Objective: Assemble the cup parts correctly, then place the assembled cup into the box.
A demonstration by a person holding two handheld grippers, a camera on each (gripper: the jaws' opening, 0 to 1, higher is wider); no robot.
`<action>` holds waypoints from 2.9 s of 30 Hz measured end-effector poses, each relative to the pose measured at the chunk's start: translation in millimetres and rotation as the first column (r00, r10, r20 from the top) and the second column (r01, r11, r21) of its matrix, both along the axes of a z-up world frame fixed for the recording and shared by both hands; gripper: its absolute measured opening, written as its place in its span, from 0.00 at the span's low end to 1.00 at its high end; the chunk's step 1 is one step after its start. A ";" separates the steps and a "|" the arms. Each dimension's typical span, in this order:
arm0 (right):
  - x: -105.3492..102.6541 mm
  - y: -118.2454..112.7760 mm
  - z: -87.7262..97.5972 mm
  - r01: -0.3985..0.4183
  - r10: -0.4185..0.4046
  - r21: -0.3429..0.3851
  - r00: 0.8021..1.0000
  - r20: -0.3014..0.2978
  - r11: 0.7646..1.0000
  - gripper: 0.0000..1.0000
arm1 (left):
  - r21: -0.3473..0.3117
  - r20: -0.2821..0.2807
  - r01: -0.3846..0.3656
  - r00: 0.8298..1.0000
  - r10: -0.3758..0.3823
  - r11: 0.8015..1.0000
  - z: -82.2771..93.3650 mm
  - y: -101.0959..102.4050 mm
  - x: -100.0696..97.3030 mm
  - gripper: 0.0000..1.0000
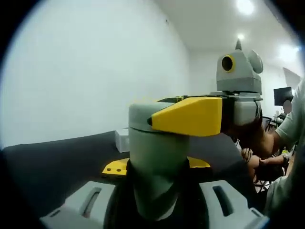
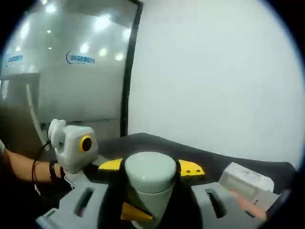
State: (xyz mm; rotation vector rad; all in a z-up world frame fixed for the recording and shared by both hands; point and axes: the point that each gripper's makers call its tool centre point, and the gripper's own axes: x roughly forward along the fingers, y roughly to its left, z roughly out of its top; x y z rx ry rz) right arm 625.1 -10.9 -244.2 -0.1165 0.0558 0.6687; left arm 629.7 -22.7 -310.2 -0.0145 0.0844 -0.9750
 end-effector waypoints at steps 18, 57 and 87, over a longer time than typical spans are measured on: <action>-16.5 10.4 15.2 -0.750 0.750 0.035 0.659 -0.058 0.661 0.56 | -0.022 -0.009 0.024 1.000 -0.024 0.999 0.8 -1.7 0.8 0.38; 2.9 0.9 0.0 -0.136 0.141 0.090 0.989 -0.048 0.987 0.39 | 0.019 0.004 -0.038 0.999 0.037 0.999 0.2 -1.3 -1.8 0.37; -15.7 11.6 -3.8 -0.633 0.628 -0.006 0.770 -0.111 0.774 0.38 | -0.004 0.009 -0.018 1.000 0.018 1.000 1.2 -2.0 -1.3 0.38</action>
